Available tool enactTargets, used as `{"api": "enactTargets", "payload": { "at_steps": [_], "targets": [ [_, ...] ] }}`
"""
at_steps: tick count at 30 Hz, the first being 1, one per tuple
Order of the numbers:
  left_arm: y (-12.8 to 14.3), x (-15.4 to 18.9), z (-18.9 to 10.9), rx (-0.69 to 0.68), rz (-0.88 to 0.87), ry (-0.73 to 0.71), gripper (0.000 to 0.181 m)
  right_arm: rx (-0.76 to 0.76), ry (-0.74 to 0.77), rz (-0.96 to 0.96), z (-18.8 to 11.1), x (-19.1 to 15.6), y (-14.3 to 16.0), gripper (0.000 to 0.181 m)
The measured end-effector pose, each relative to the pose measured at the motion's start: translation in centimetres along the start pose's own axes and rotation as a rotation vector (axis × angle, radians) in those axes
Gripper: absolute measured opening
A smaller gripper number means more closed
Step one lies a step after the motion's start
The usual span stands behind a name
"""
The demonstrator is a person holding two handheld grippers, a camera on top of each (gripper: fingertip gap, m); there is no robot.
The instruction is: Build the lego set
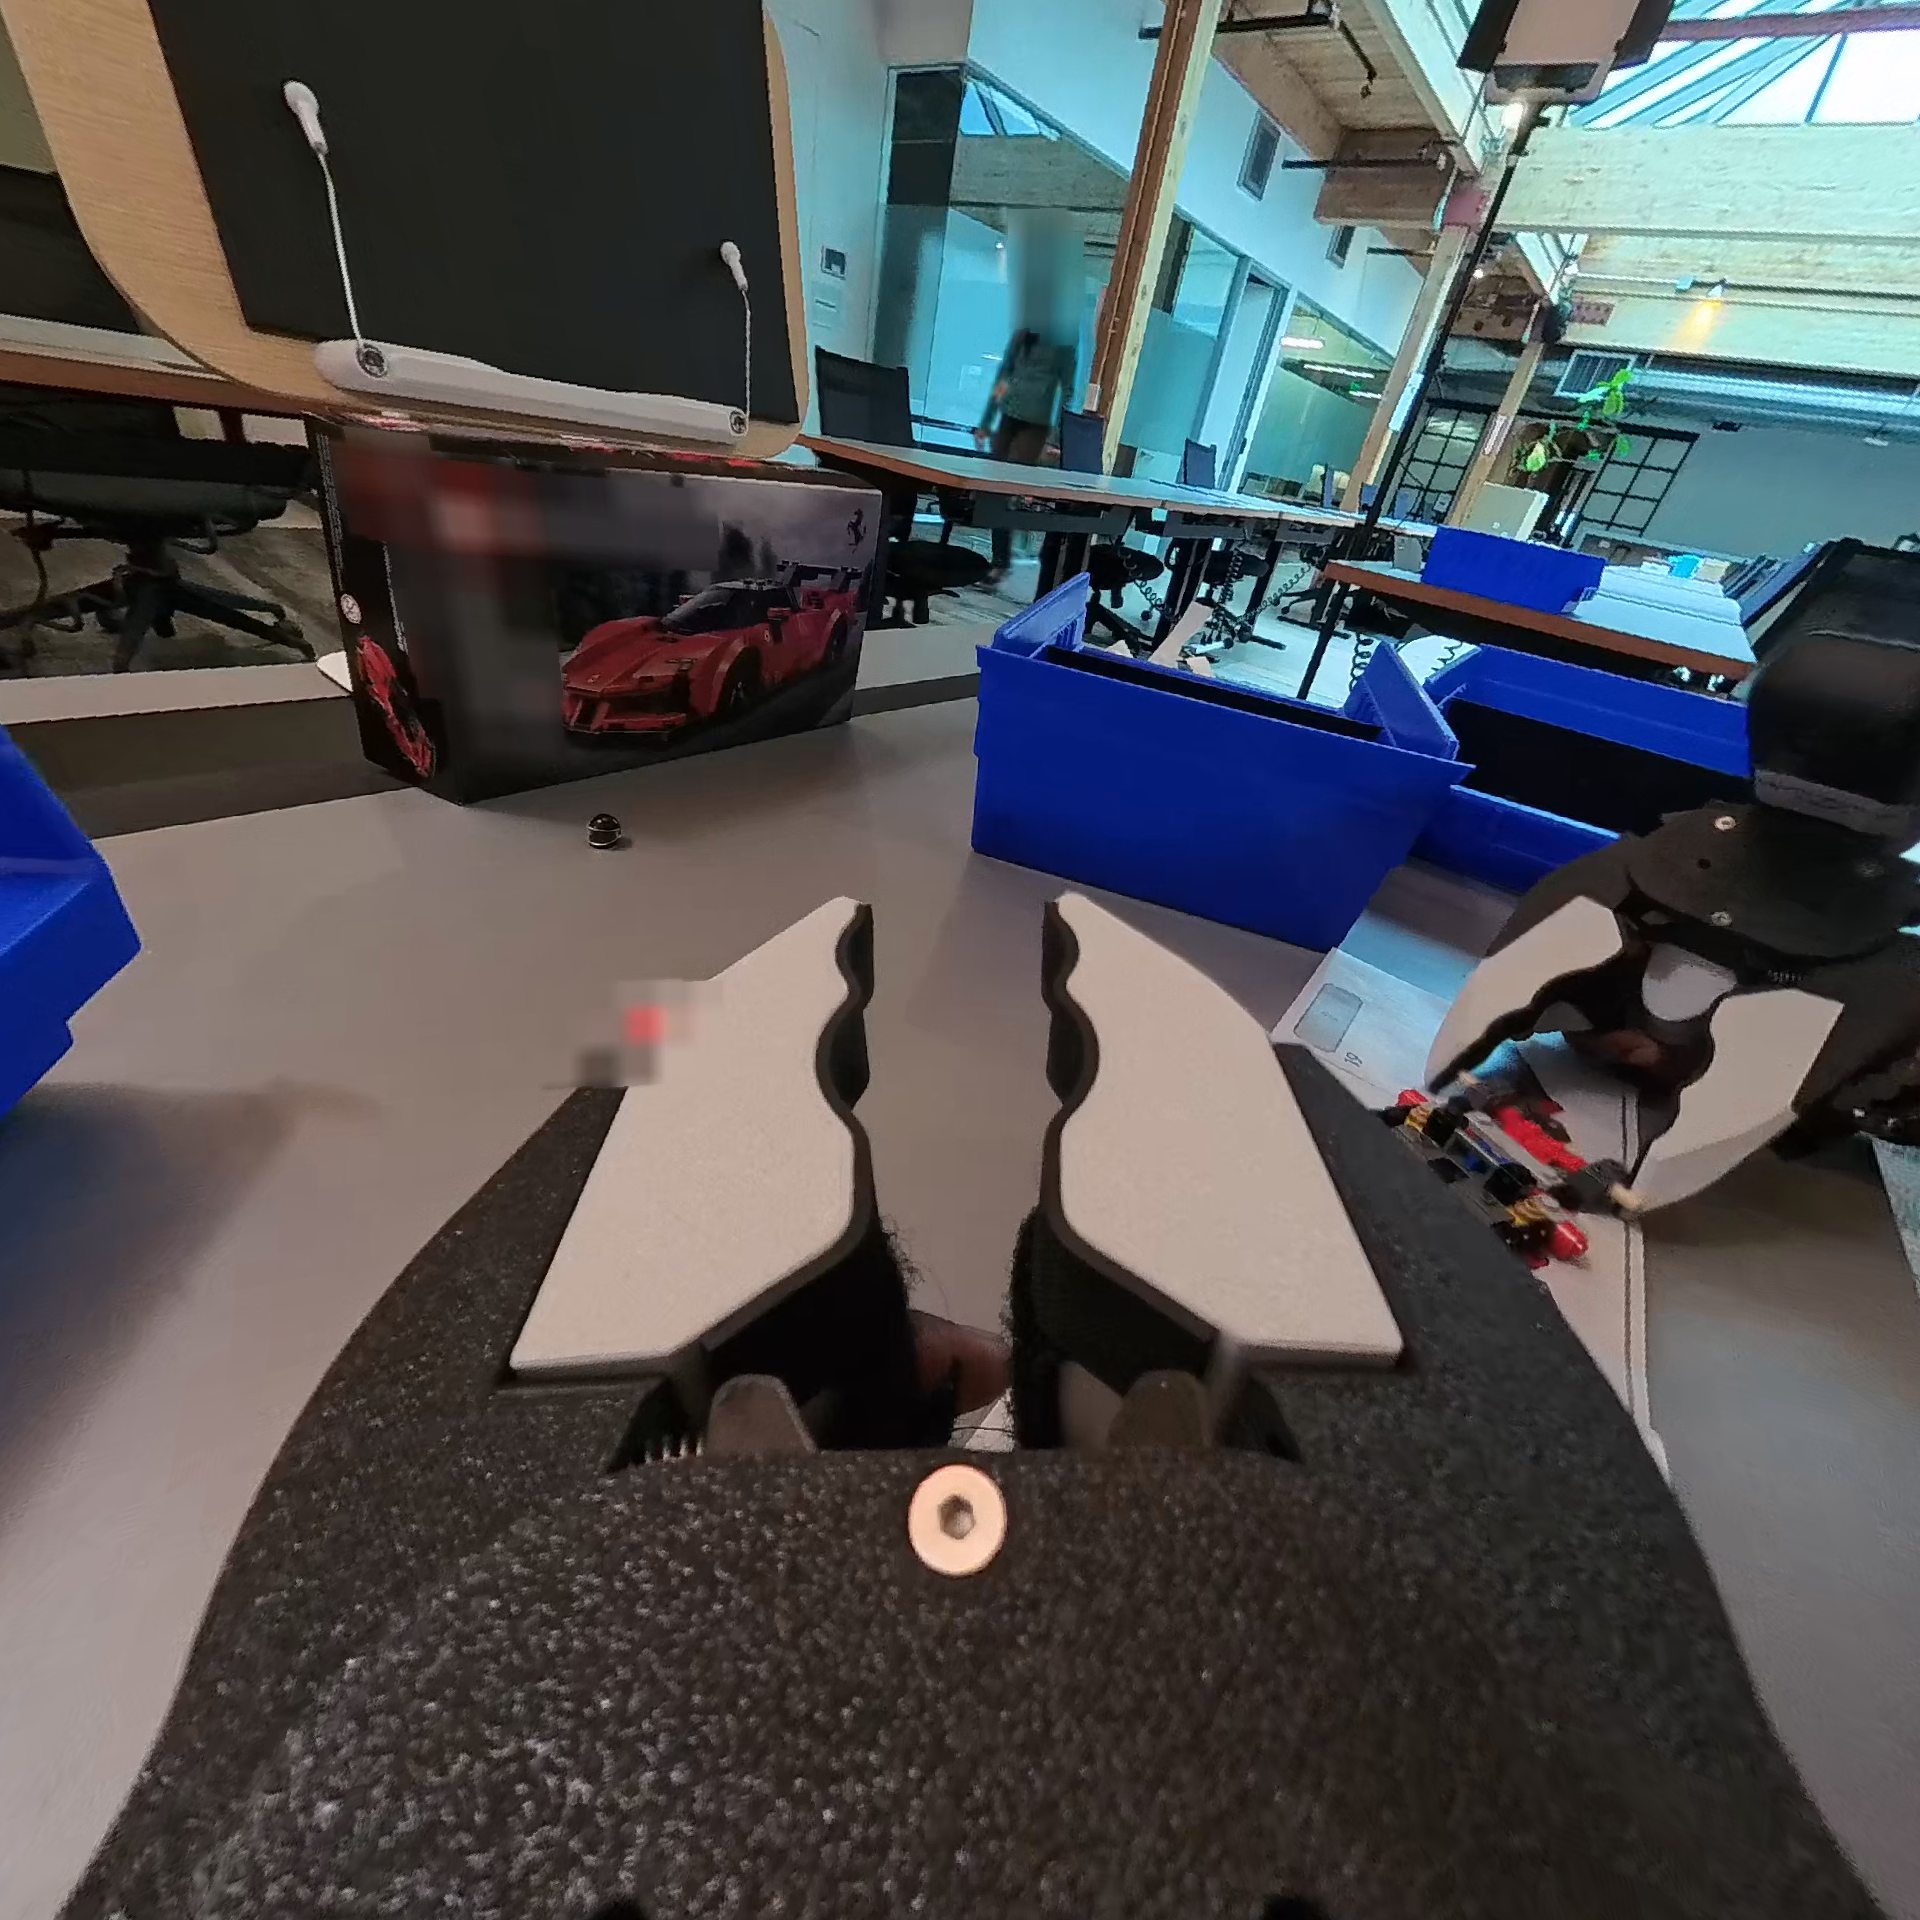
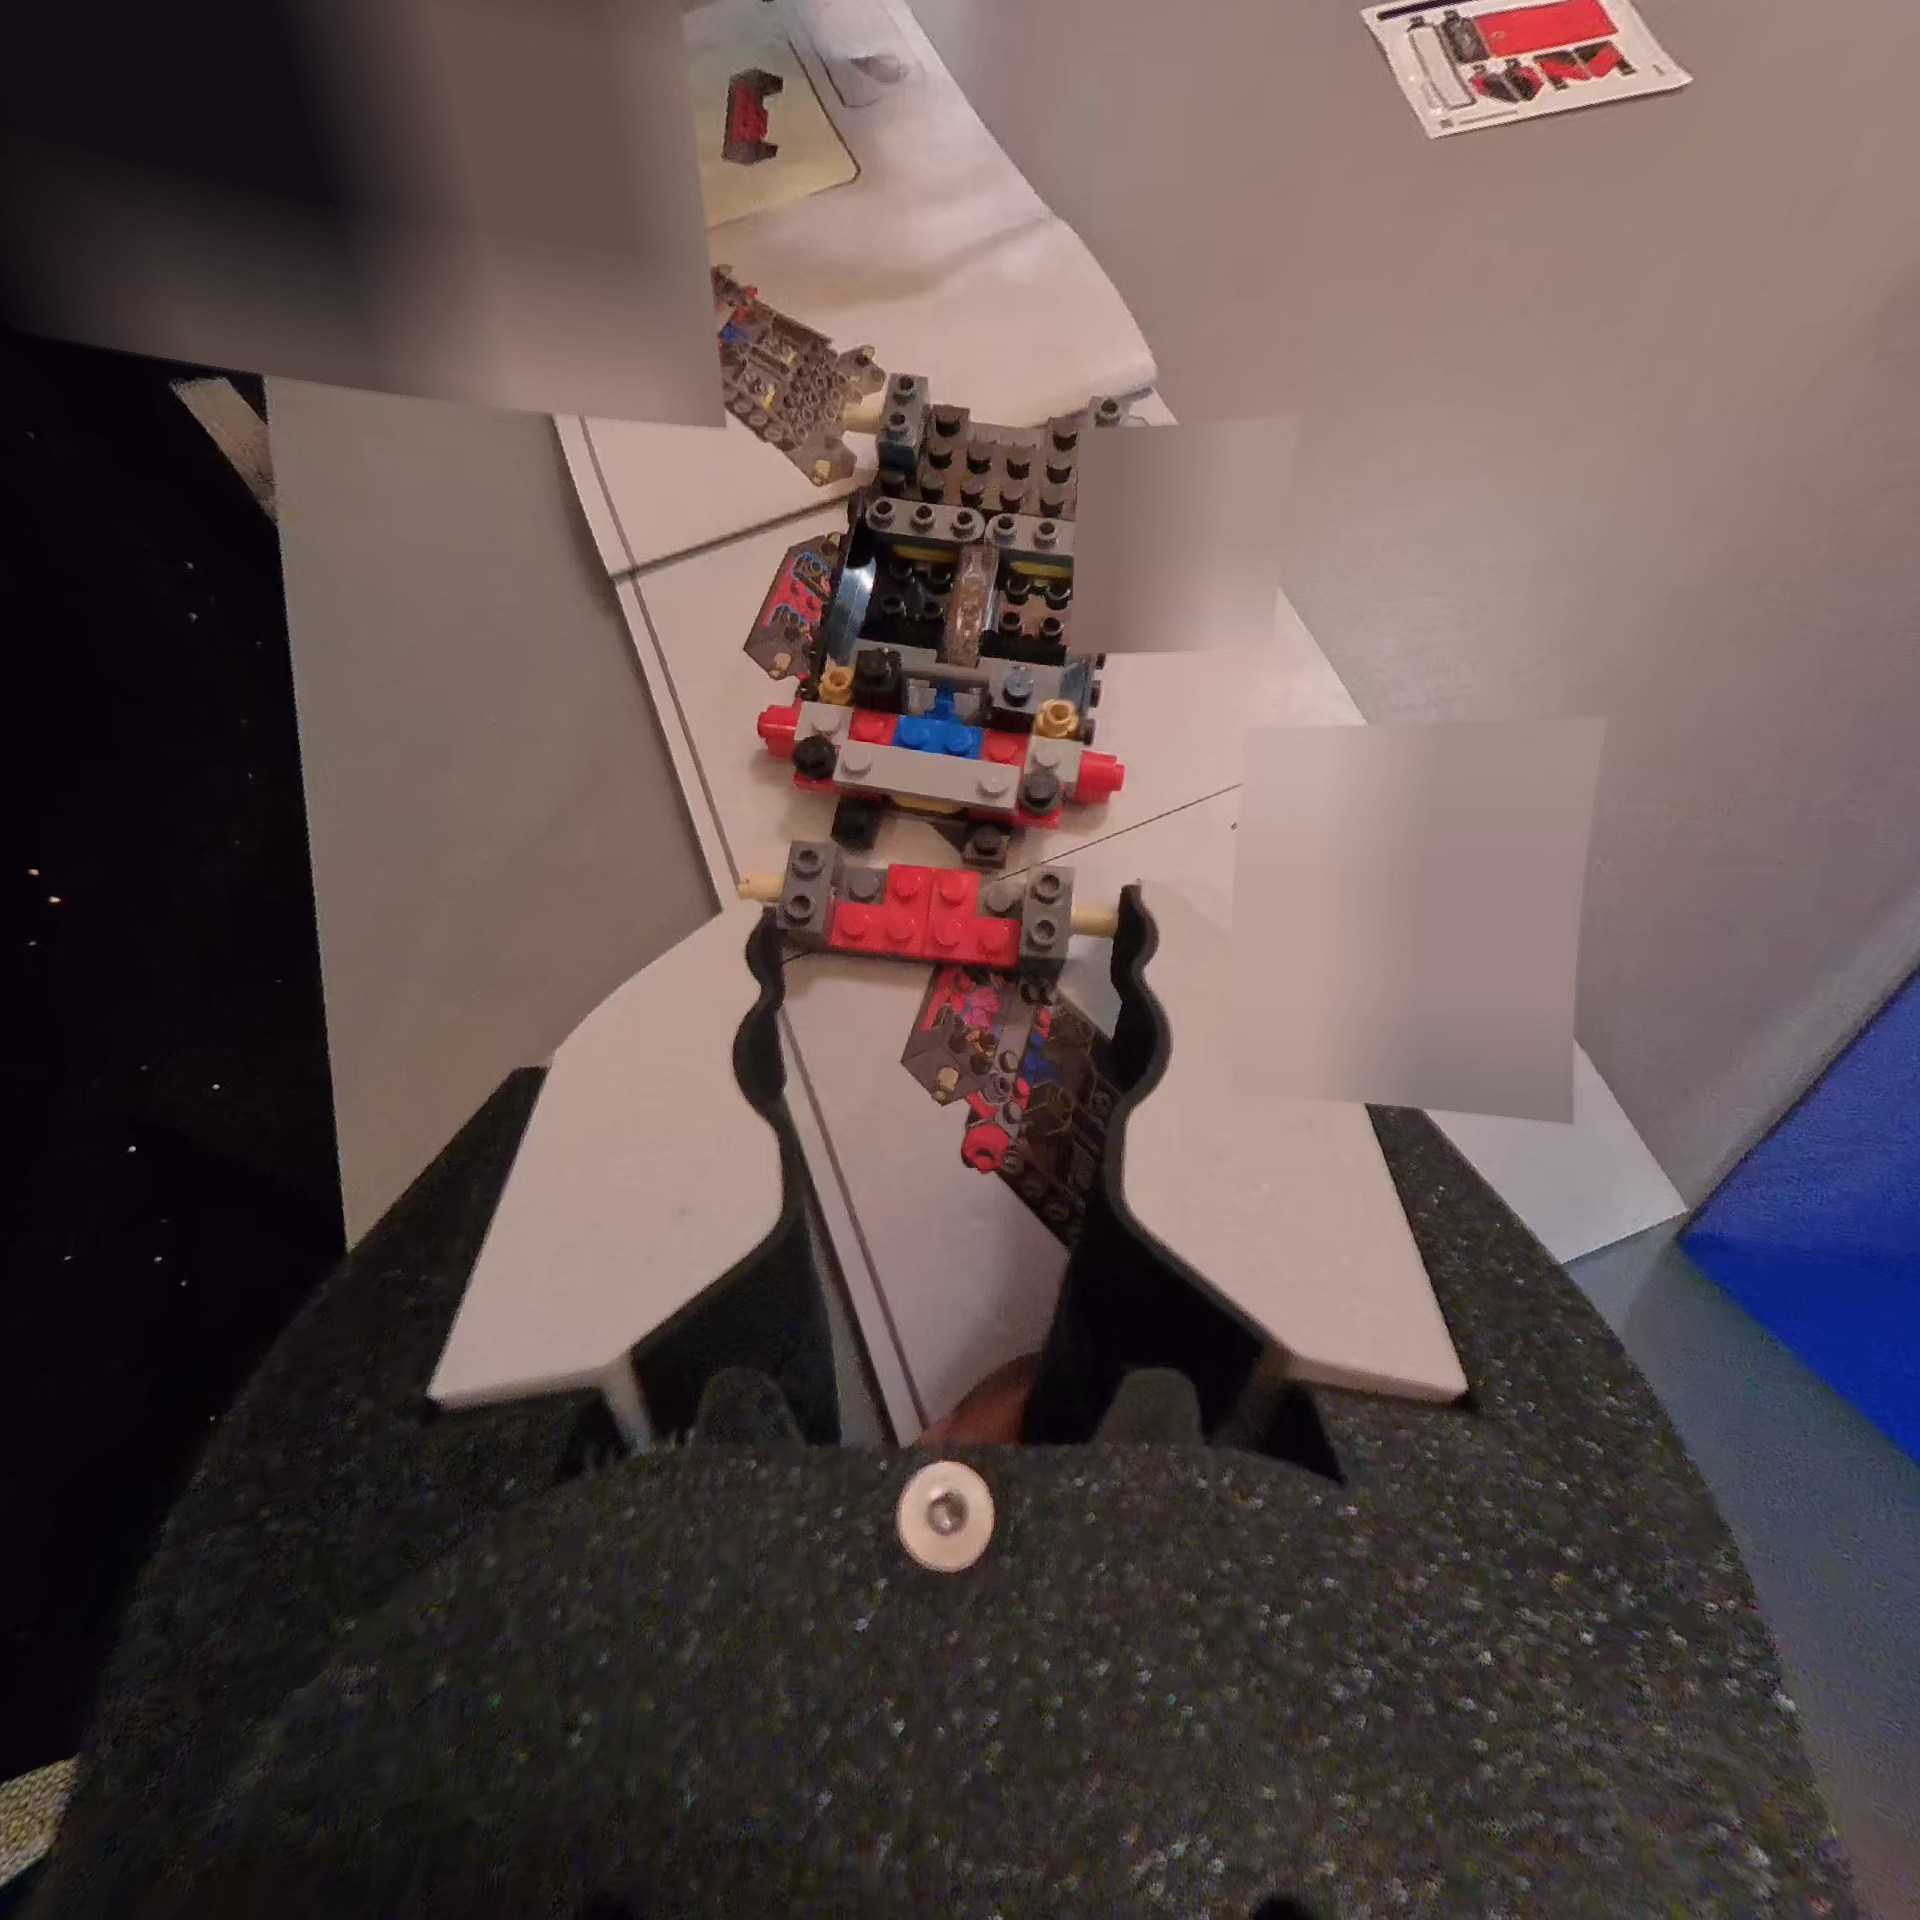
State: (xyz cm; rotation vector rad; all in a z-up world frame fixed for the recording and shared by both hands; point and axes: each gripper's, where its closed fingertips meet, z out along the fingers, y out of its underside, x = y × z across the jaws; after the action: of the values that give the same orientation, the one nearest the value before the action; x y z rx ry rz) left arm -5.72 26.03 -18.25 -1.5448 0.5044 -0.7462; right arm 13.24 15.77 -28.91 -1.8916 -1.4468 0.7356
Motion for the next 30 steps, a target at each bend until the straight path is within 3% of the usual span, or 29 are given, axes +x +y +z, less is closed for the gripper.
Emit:
{"api": "enactTargets", "payload": {
  "at_steps": [3,5,7,12,15,20,24,30],
  "targets": [
    [0.2,1.1,0.3,-0.021,0.044,0.053,0.035,-0.002,0.016,-0.003,0.0,-0.1,0.0,0.061],
    [1.0,3.3,0.7,-0.068,0.108,0.170,0.048,-0.002,0.016,0.004,0.1,0.0,0.0,0.061],
    [2.6,6.0,1.3,-0.195,0.192,0.294,0.076,0.000,0.021,0.007,0.1,0.0,-0.1,0.061],
    [5.5,12.5,2.7,-0.487,0.558,0.549,0.094,0.003,0.012,0.017,0.2,0.0,-0.1,0.061],
    [8.1,14.1,3.4,-0.715,0.715,0.695,0.093,0.017,0.008,0.010,0.0,-0.2,-0.3,0.061],
    [11.9,13.6,4.5,-1.068,0.870,0.848,0.076,0.023,-0.001,0.005,-0.1,-0.5,-0.3,0.061],
    [13.5,14.4,3.9,-1.205,0.861,0.978,0.076,0.028,-0.004,0.007,-0.3,-0.6,-0.3,0.061],
    [13.5,14.5,4.3,-1.183,0.914,1.028,0.062,0.015,-0.008,0.013,-0.1,-0.6,-0.1,0.061]
  ]
}}
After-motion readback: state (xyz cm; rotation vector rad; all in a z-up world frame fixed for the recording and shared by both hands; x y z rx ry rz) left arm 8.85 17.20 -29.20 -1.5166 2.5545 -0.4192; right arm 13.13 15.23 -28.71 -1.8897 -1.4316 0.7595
